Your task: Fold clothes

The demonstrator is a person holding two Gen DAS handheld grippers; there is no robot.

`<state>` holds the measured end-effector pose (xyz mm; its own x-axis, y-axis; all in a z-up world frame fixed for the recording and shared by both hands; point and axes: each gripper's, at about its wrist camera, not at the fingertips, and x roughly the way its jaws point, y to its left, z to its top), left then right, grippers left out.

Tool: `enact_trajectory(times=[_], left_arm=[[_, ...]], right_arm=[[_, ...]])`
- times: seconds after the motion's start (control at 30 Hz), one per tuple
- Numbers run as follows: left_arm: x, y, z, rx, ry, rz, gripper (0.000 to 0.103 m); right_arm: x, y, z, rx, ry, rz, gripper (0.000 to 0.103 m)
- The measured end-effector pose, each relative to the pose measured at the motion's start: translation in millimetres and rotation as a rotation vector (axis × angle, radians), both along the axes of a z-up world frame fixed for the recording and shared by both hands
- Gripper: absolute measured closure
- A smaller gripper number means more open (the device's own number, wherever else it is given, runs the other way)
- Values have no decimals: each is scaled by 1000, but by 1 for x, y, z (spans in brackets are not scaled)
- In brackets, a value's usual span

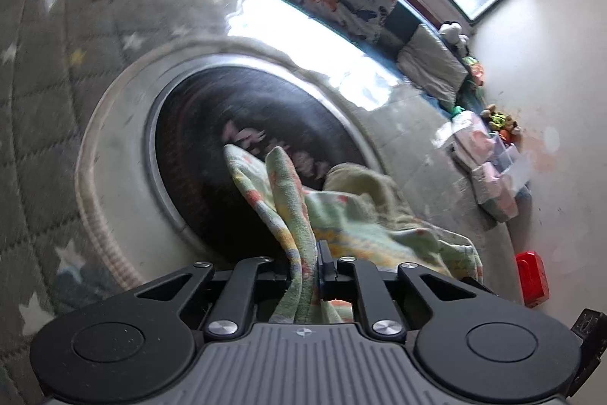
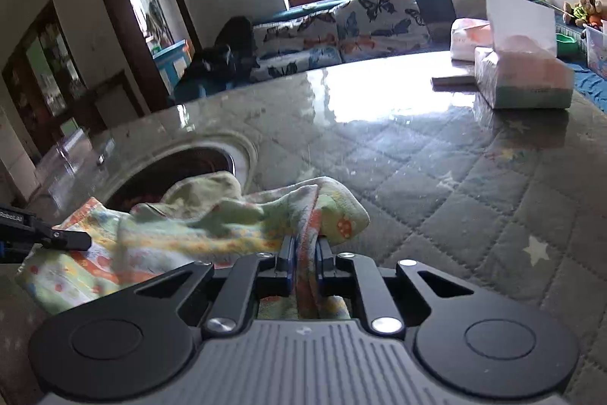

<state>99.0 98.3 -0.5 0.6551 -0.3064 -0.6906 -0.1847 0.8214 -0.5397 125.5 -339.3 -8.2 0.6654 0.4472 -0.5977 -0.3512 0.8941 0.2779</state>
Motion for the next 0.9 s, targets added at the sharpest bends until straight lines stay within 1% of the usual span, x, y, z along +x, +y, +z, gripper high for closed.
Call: enact_trajectory(times=[0.2,0.4,0.6,0.73,0.9], left_arm=[[16,-29,27,25,-61,-79,92],[42,-73,36,25,-79,-159,92],[68,-127,39,30,-84,-250,92],[82,-158,36,50,-85,-299,92],[94,-190,25,73,-69,-347,92]], right_arm=[[-10,-17,30,-1,-85,-30,94],[-5,-52,43,-34,-122,-111,94],[2,-91,54,-75,-152,-200,94],[7,-117,60,-102,-170,-260,94],[14,-143,48,-109,-148,-320,94]])
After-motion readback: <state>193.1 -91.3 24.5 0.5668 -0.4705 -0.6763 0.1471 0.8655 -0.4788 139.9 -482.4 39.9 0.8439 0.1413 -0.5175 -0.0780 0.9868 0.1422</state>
